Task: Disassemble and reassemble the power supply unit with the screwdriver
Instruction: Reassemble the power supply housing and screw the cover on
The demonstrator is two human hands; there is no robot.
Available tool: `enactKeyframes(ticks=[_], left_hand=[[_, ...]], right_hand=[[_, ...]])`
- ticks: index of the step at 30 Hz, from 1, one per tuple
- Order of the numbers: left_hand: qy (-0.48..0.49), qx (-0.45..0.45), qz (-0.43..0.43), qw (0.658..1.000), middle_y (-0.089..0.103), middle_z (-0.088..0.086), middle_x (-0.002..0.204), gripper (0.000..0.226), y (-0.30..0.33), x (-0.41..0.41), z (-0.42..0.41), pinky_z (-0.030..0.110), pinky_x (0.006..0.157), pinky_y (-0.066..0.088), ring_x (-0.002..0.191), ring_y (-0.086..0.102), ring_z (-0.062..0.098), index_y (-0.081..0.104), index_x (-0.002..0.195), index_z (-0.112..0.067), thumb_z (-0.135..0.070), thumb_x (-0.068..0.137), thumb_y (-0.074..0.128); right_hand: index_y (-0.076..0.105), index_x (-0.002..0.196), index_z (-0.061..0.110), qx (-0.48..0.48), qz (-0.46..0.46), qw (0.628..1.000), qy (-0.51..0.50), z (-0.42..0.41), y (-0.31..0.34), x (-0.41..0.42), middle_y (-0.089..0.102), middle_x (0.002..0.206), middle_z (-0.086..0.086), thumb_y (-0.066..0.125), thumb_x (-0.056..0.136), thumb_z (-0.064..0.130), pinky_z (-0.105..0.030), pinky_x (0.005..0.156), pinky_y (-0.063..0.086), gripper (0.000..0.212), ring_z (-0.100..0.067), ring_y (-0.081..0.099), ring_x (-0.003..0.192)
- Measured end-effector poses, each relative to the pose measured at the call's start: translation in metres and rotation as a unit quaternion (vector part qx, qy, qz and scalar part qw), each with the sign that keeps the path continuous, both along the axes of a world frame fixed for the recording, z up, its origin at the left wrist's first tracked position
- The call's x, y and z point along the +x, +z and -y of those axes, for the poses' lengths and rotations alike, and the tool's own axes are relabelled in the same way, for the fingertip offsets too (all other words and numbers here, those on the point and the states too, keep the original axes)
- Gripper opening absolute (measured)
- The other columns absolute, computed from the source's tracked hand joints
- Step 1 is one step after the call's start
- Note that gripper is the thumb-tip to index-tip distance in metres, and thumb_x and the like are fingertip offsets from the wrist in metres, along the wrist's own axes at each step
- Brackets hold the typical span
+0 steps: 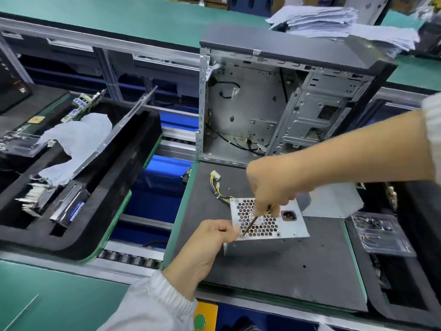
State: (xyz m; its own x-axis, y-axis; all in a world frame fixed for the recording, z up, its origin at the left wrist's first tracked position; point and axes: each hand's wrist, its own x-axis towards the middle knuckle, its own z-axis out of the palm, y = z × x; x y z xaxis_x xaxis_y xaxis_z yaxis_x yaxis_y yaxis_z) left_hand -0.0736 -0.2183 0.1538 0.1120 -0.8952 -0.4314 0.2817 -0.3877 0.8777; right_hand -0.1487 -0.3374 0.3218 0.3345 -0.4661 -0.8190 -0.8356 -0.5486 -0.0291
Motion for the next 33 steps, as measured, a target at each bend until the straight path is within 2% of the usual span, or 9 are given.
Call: enactKeyframes(ticks=[3,7,11,14,18,21,25,30,33], left_hand=[[0.003,0.008,0.018,1.0,0.053,0.0,0.074,0.022,-0.008,-0.007,-0.008,0.02,0.083,0.035,0.067,0.057,-0.008,0.056,0.076,0.002,-0.009,0.094,0.063],[0.052,0.007,0.019,0.998,0.064,-0.003,0.077,0.035,-0.008,-0.008,-0.005,0.013,0.079,0.036,0.082,0.063,-0.001,0.06,0.078,0.014,-0.017,0.093,0.065],[0.066,0.026,0.012,0.997,0.067,0.011,0.089,0.03,-0.002,-0.004,0.006,0.024,0.082,0.041,0.089,0.057,0.017,0.069,0.096,0.012,-0.017,0.092,0.066],[0.076,0.048,0.0,0.996,0.073,0.013,0.106,0.023,-0.001,-0.005,0.008,0.025,0.09,0.041,0.1,0.062,0.017,0.073,0.1,0.005,-0.015,0.091,0.067],[0.099,0.054,-0.02,0.993,0.071,0.017,0.107,0.025,-0.003,-0.007,0.011,0.03,0.095,0.042,0.1,0.063,0.024,0.07,0.101,0.011,-0.012,0.091,0.067],[0.096,0.057,-0.021,0.994,0.065,0.009,0.09,0.026,-0.003,-0.009,0.012,0.028,0.09,0.038,0.091,0.057,0.02,0.066,0.086,0.014,-0.011,0.091,0.066],[0.088,0.061,-0.021,0.994,0.07,0.013,0.094,0.025,-0.002,-0.009,0.01,0.027,0.09,0.039,0.095,0.059,0.02,0.065,0.083,0.007,-0.016,0.092,0.066],[0.107,0.077,-0.021,0.991,0.071,0.007,0.109,0.022,0.002,-0.009,0.008,0.019,0.08,0.035,0.108,0.059,0.014,0.072,0.097,-0.002,-0.022,0.089,0.071],[0.109,0.08,-0.022,0.991,0.072,0.01,0.106,0.017,0.003,-0.007,0.009,0.021,0.085,0.036,0.108,0.06,0.017,0.073,0.09,-0.002,-0.019,0.088,0.072]], right_hand=[[0.05,0.074,0.007,0.159,-0.025,0.926,-0.341,0.003,0.011,-0.009,0.056,0.053,-0.006,0.051,0.097,0.018,-0.011,0.027,0.018,0.025,-0.004,0.023,0.026],[0.056,0.077,0.008,-0.049,-0.027,0.996,0.07,-0.004,0.014,-0.022,0.061,0.067,-0.006,0.068,0.084,0.027,-0.02,0.04,0.035,0.024,-0.015,0.044,0.046],[0.052,0.077,0.015,-0.279,0.019,0.679,0.679,-0.017,0.019,-0.027,0.051,0.063,0.002,0.052,0.069,0.008,-0.025,0.035,0.02,0.011,-0.019,0.037,0.043],[0.052,0.054,0.021,-0.305,-0.08,0.55,0.773,-0.03,0.024,-0.025,0.047,0.047,0.006,0.052,0.048,0.005,-0.024,0.043,0.0,0.017,-0.018,0.028,0.04],[0.027,0.056,0.015,-0.255,-0.084,0.725,0.634,-0.042,0.009,-0.027,0.037,0.051,0.001,0.048,0.067,0.007,-0.021,0.041,0.021,0.024,-0.024,0.041,0.05],[0.05,0.064,0.014,-0.107,-0.081,0.988,0.08,-0.029,0.009,-0.017,0.042,0.05,0.001,0.045,0.097,0.032,-0.022,0.039,0.035,0.037,-0.016,0.041,0.042],[0.056,0.074,0.002,0.107,-0.044,0.918,-0.378,-0.01,0.011,-0.015,0.027,0.042,0.005,0.046,0.099,0.034,-0.013,0.026,0.014,0.042,-0.005,0.019,0.026],[0.051,0.085,0.009,-0.072,-0.083,0.98,0.164,-0.011,0.024,-0.012,0.052,0.07,-0.001,0.064,0.085,0.021,-0.023,0.041,0.033,0.018,-0.015,0.042,0.049],[0.05,0.087,0.014,-0.254,-0.003,0.678,0.69,-0.016,0.019,-0.021,0.049,0.077,-0.002,0.059,0.074,0.011,-0.029,0.045,0.031,0.016,-0.017,0.044,0.05]])
